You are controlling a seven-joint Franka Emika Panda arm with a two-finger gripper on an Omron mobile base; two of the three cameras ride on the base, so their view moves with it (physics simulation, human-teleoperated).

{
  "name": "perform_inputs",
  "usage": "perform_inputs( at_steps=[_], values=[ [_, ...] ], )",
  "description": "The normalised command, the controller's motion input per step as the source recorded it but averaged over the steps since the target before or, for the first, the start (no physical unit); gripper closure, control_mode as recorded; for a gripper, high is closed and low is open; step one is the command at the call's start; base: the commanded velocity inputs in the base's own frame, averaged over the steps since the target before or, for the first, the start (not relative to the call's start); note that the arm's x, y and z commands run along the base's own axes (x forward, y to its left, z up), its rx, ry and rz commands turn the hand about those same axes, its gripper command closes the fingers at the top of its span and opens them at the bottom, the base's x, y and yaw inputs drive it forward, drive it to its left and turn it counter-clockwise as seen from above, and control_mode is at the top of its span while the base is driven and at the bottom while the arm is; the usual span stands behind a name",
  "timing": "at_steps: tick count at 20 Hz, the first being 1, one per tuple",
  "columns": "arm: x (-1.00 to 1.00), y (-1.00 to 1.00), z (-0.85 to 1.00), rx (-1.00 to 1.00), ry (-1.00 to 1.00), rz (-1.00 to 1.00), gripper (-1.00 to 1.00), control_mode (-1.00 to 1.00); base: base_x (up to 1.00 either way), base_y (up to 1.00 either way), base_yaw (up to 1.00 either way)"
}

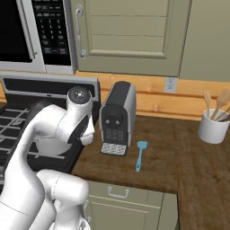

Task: Put the sweet potato and mushroom in the pot. Retrieve the spatula and lightly stir the vegetables in the pot.

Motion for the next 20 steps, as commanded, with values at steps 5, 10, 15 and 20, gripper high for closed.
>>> perform_inputs(
  at_steps=[5,10,15,20],
  values=[
    [-0.15,-0.73,0.03,0.58,0.23,-0.59,-1.00,-1.00,0.00,0.00,0.00],
    [0.00,-0.66,-0.02,0.46,0.17,-0.59,-1.00,-1.00,0.00,0.00,0.00],
    [0.00,-0.40,-0.10,0.37,0.22,-0.63,-1.00,-1.00,0.00,0.00,0.00],
    [0.15,-0.14,-0.24,0.36,0.30,-0.55,-1.00,-1.00,0.00,0.00,0.00]
  ],
)
